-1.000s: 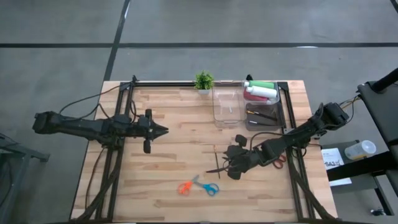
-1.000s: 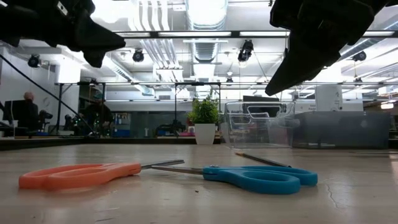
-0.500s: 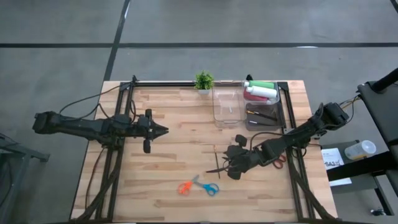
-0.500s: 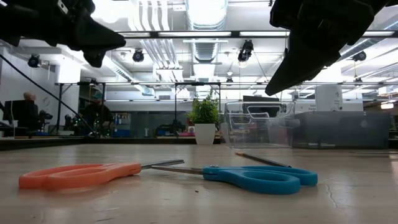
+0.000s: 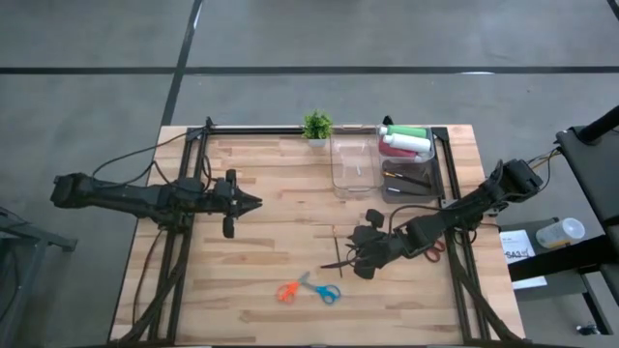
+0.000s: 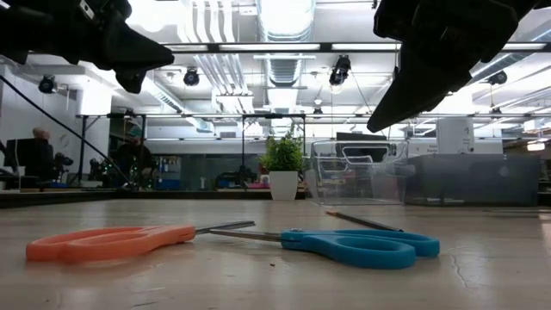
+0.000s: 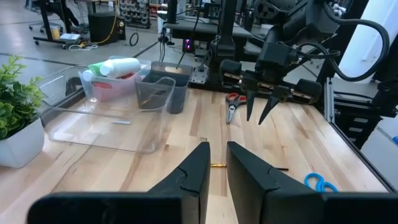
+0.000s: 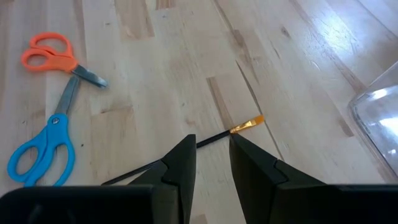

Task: Pick & Place Paint Supplies
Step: Put the gold paintbrush into the black bin

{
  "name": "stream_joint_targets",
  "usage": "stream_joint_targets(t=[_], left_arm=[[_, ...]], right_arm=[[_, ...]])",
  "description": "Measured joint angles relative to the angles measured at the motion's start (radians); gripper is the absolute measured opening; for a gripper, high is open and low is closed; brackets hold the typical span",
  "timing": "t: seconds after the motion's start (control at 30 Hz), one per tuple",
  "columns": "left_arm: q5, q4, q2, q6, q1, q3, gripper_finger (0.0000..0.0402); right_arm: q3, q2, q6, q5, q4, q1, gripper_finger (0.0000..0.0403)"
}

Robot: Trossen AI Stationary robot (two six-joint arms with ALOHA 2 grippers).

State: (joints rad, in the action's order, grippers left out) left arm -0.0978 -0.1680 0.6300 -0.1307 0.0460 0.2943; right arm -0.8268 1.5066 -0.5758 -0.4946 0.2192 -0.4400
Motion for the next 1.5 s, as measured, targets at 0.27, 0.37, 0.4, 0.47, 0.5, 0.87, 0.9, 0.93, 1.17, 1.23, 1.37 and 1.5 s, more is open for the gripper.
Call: stream_joint_targets(t=[0.27, 0.37, 0.4, 0.47, 0.5, 0.87, 0.9, 0.93, 1.17, 1.23, 1.37, 1.5], left_arm=[[0.000, 0.000, 0.000, 0.000, 0.000, 0.000, 0.0062], [0.000, 0.001, 0.000, 0.000, 0.000, 0.000, 0.0062], [0.000, 0.001, 0.000, 0.000, 0.000, 0.000, 0.0062], [0.000, 0.001, 0.000, 0.000, 0.000, 0.000, 0.0062], [0.000, 0.001, 0.000, 0.000, 0.000, 0.000, 0.0062], [0.000, 0.060, 0.000, -0.001, 0.000, -0.005, 0.0062], [0.000, 0.076, 0.000, -0.001, 0.000, -0.005, 0.0062], [0.000, 0.089, 0.000, -0.001, -0.001, -0.006, 0.0062], [0.000, 0.136, 0.000, -0.003, -0.001, -0.006, 0.0062], [0.000, 0.136, 0.000, -0.003, -0.001, -0.006, 0.0062], [0.000, 0.136, 0.000, -0.003, -0.001, -0.006, 0.0062], [0.000, 0.136, 0.000, -0.003, -0.001, -0.006, 0.0062]], right_arm=[[0.000, 0.000, 0.000, 0.001, 0.000, 0.000, 0.0093], [0.000, 0.000, -0.012, 0.083, 0.014, 0.000, 0.0093], [0.000, 0.000, -0.015, 0.129, 0.012, 0.000, 0.0093], [0.000, 0.000, -0.016, 0.211, 0.009, 0.000, 0.0093], [0.000, 0.000, -0.016, 0.249, 0.009, 0.000, 0.0093], [0.000, 0.000, -0.016, 0.317, 0.007, 0.000, 0.0093], [0.000, 0.000, -0.016, 0.317, 0.007, 0.000, 0.0093], [0.000, 0.000, -0.016, 0.317, 0.007, 0.000, 0.0093], [0.000, 0.000, -0.062, 0.313, -0.043, 0.000, 0.0093], [0.000, 0.000, -0.061, 0.313, -0.045, 0.000, 0.0093], [0.000, 0.000, -0.064, 0.313, -0.046, 0.000, 0.0093], [0.000, 0.000, -0.134, 0.313, -0.047, 0.000, 0.0093]])
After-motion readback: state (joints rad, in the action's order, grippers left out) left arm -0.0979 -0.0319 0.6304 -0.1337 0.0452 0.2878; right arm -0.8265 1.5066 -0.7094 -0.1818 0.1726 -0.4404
